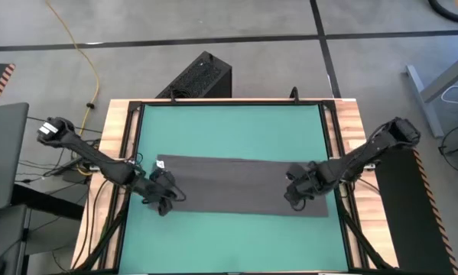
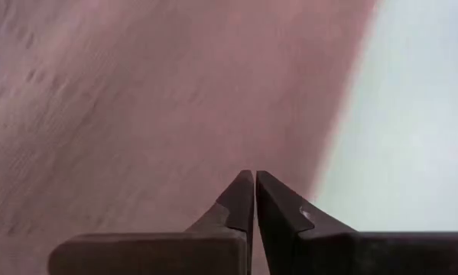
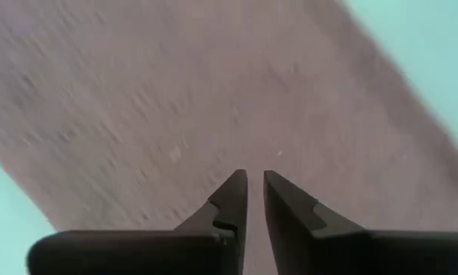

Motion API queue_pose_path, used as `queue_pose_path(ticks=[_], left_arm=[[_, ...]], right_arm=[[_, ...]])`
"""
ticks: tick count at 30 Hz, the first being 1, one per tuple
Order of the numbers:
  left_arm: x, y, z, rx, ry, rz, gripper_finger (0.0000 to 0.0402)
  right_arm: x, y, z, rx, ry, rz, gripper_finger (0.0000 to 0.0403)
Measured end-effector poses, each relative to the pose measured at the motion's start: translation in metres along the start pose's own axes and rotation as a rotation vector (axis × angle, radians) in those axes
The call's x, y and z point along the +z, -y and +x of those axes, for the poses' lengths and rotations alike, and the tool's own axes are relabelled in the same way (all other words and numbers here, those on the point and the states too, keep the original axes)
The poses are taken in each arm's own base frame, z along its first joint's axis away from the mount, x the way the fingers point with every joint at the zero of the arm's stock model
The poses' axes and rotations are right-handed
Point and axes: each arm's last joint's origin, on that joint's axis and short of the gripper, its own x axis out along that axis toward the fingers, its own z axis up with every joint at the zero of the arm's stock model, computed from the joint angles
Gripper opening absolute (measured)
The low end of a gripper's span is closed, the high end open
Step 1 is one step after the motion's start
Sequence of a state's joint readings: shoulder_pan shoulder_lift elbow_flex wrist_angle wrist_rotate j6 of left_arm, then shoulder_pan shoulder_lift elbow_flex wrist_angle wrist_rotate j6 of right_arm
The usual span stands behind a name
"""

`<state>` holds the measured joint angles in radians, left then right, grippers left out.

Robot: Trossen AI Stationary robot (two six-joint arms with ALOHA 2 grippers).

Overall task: Roll towel into tight, uniform cylinder
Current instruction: Fold the gray towel

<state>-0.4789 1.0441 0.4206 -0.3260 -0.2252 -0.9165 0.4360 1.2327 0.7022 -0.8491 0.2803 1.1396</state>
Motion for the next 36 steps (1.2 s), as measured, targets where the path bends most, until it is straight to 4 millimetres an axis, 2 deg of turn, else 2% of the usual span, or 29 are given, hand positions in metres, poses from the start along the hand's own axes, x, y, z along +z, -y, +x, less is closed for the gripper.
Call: queue_pose_path(ticks=[5, 11, 16, 19, 21, 23, 26, 29, 32, 36], left_arm=[[0.007, -0.016, 0.024, 0.139, -0.096, -0.035, 0.0001], [0.037, -0.038, 0.028, 0.275, -0.218, -0.026, 0.0001], [0.078, -0.054, 0.010, 0.445, -0.239, 0.049, 0.0001], [0.107, -0.065, -0.010, 0.605, -0.193, 0.062, 0.0001], [0.128, -0.060, -0.025, 0.589, -0.091, 0.050, 0.0001], [0.141, -0.048, -0.033, 0.451, 0.000, 0.049, 0.0001], [0.136, -0.029, -0.026, 0.249, -0.015, 0.078, 0.0000], [0.112, -0.021, -0.010, 0.240, -0.147, 0.112, 0.0000], [0.089, -0.026, 0.007, 0.288, -0.291, 0.113, 0.0000], [0.072, -0.042, 0.031, 0.332, -0.435, 0.107, 0.0000]], right_arm=[[-0.024, -0.006, 0.010, 0.089, -0.021, -0.015, 0.0043], [-0.042, -0.024, 0.005, 0.279, -0.031, -0.021, 0.0017], [-0.049, -0.046, -0.003, 0.464, 0.030, -0.087, 0.0016], [-0.045, -0.057, -0.008, 0.468, 0.093, -0.180, 0.0018], [-0.038, -0.057, -0.010, 0.390, 0.155, -0.207, 0.0018], [-0.032, -0.051, -0.009, 0.276, 0.183, -0.214, 0.0018], [-0.028, -0.035, -0.001, 0.089, 0.133, -0.191, 0.0018], [-0.031, -0.022, 0.016, -0.046, 0.061, -0.170, 0.0018], [-0.037, -0.026, 0.033, -0.059, -0.021, -0.174, 0.0018], [-0.046, -0.041, 0.051, -0.039, -0.077, -0.194, 0.0018]])
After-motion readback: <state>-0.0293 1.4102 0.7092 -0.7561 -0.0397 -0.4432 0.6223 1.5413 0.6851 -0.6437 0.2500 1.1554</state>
